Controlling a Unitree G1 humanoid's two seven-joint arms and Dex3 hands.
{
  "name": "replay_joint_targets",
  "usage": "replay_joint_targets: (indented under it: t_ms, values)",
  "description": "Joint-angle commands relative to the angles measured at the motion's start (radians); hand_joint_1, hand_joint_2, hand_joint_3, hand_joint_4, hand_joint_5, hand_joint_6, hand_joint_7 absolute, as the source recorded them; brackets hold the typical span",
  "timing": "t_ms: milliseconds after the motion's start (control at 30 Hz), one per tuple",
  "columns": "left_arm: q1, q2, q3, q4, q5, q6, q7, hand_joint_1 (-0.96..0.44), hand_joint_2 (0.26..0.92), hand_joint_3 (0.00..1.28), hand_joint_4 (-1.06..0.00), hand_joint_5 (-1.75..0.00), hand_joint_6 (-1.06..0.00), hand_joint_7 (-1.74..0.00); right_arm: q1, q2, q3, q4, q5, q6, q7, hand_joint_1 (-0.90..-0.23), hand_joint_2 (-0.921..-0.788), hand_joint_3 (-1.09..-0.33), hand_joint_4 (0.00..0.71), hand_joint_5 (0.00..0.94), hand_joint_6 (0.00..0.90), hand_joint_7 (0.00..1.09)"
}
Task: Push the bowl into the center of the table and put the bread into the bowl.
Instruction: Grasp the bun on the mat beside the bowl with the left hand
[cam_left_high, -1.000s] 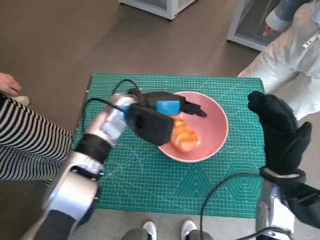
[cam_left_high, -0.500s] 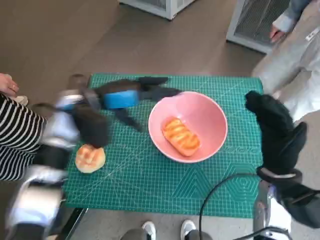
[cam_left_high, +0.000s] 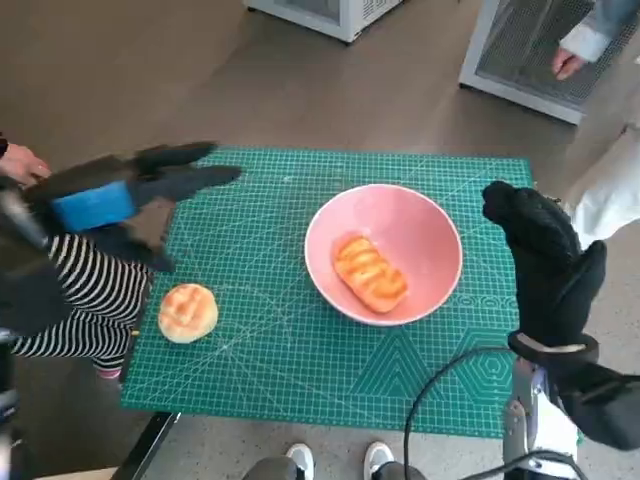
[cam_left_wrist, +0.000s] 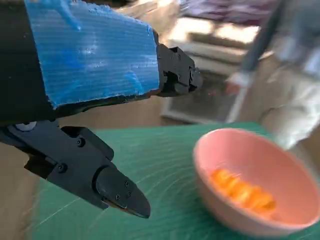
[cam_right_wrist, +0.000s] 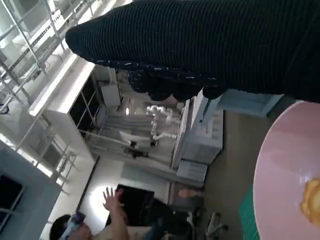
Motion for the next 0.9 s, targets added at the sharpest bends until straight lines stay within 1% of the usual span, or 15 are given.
replay_joint_targets:
  t_ms: [33,200,467,700,900]
  values:
    - [0.069,0.034,0.019,-0.043,-0.020,0.021,-0.023,-0.27,0.733,0.00,-0.14,-0.03,-0.30,-0.10,-0.002,0.001,0.001,0.029,0.013,0.010,0.018,-0.672,-0.921,-0.690,0.140,0.002,0.025,0.49]
    - [0.145,0.065,0.026,-0.073,0.001,0.051,-0.026,-0.28,0.736,0.00,-0.14,-0.02,-0.31,-0.09,-0.015,-0.001,0.000,0.046,0.027,0.013,0.038,-0.686,-0.921,-0.689,0.140,0.002,0.026,0.49]
    - [0.210,0.066,0.007,-0.096,0.037,0.102,-0.019,-0.25,0.739,0.00,-0.14,-0.01,-0.31,-0.06,-0.029,-0.005,-0.003,0.065,0.044,0.020,0.062,-0.694,-0.921,-0.689,0.140,0.001,0.030,0.49]
    - [0.237,0.040,-0.026,-0.075,0.078,0.125,-0.005,-0.18,0.737,0.00,-0.13,0.00,-0.31,-0.04,-0.035,-0.011,-0.006,0.072,0.055,0.026,0.077,-0.689,-0.921,-0.689,0.135,0.000,0.030,0.49]
    - [0.241,0.007,-0.074,-0.033,0.142,0.121,0.038,-0.13,0.735,0.00,-0.13,0.00,-0.31,-0.02,-0.033,-0.015,-0.010,0.069,0.059,0.029,0.084,-0.681,-0.921,-0.690,0.132,0.000,0.030,0.49]
